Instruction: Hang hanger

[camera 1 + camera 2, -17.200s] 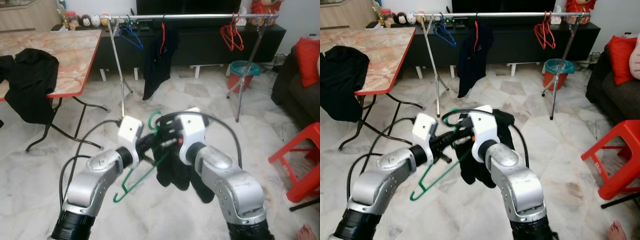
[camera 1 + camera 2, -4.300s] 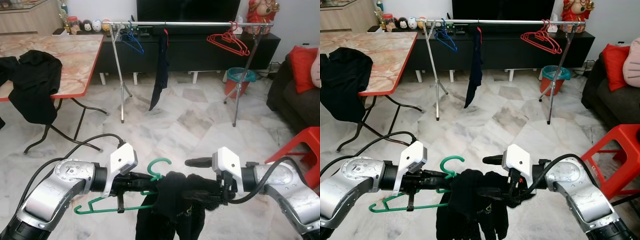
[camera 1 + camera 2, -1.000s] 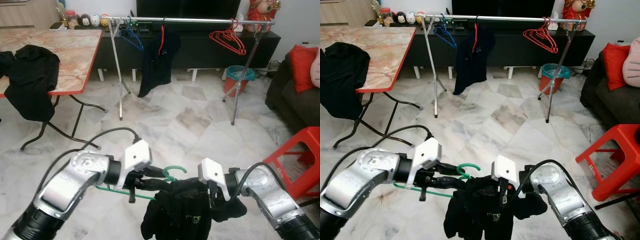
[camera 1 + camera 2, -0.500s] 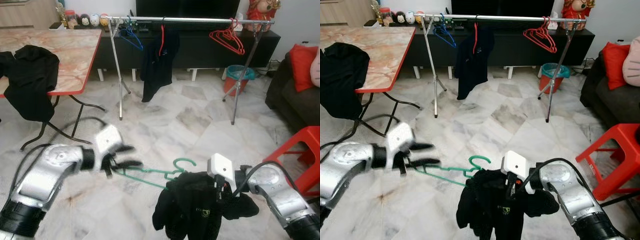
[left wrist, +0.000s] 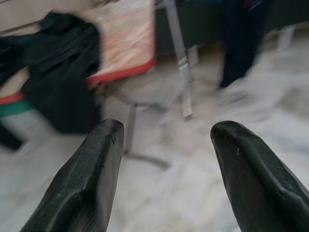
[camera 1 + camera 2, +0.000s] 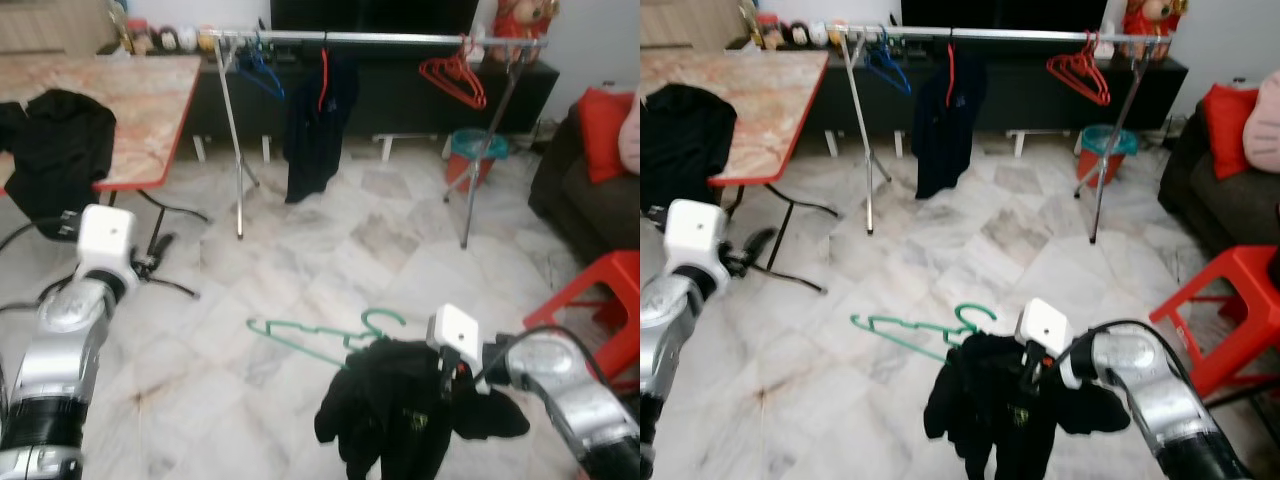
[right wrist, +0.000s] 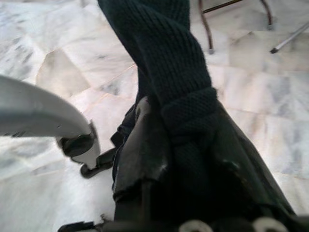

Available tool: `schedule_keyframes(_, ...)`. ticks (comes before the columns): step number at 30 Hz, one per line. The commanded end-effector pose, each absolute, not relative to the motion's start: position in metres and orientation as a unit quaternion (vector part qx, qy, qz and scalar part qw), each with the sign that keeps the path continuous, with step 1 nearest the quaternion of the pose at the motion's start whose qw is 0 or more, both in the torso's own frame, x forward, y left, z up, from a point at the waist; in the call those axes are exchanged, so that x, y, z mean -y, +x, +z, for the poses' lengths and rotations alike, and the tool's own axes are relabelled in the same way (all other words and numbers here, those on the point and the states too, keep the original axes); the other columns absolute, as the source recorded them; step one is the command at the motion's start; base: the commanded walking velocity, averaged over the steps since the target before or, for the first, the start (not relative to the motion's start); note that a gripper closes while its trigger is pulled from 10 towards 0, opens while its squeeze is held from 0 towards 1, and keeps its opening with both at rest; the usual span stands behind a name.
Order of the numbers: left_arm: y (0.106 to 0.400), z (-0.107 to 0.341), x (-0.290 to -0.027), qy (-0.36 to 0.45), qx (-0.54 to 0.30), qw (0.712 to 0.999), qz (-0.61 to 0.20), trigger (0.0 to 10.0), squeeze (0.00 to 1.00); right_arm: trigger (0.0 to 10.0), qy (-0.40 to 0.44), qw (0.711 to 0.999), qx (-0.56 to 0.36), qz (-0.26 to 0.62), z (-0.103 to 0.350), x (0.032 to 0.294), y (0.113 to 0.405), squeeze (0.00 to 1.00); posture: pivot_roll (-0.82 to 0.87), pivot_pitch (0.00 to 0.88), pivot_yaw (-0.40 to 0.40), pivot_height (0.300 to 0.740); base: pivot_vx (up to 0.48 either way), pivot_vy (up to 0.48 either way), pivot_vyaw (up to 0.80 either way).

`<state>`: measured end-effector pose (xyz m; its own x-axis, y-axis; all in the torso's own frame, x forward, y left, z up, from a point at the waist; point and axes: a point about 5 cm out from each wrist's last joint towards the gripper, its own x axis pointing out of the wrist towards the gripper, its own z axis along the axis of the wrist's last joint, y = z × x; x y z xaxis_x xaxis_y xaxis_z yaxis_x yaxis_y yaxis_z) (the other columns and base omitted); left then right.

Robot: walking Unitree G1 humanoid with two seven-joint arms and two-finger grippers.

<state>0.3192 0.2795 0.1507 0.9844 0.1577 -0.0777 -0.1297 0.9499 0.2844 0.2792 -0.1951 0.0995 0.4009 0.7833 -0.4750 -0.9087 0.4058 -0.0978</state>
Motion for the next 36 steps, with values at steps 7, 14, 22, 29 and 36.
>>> schedule_keyframes(7,0.307,0.085,-0.257,0.101,-0.184,0.975,0.068,10.0,0.00,0.0,-0.184,0.857,-0.119,0.465,0.125,0.198,0.303,0.00,0.00,0.000,-0.023,0.740,0.000,0.000,0.00)
schedule_keyframes(14,0.306,0.076,-0.201,0.052,-0.172,0.974,-0.138,10.0,0.00,0.0,-0.159,0.851,-0.091,0.492,0.134,0.179,0.307,0.00,0.00,0.000,-0.017,0.740,0.000,0.000,0.00)
schedule_keyframes(22,0.298,0.092,-0.167,0.039,-0.137,0.937,-0.318,10.0,0.00,0.0,-0.171,0.831,-0.075,0.524,0.147,0.165,0.313,0.00,-0.01,0.000,-0.020,0.740,0.000,0.000,0.00)
schedule_keyframes(29,0.287,0.083,-0.163,0.061,-0.150,0.920,-0.356,10.0,1.00,0.0,-0.189,0.811,-0.075,0.549,0.155,0.158,0.316,0.00,-0.02,0.000,-0.018,0.740,0.000,0.000,0.00)
schedule_keyframes(36,0.287,0.074,-0.162,0.086,-0.164,0.916,-0.355,10.0,0.87,0.0,-0.196,0.793,-0.068,0.572,0.161,0.149,0.315,0.00,-0.03,0.000,-0.012,0.740,0.000,0.000,0.00)
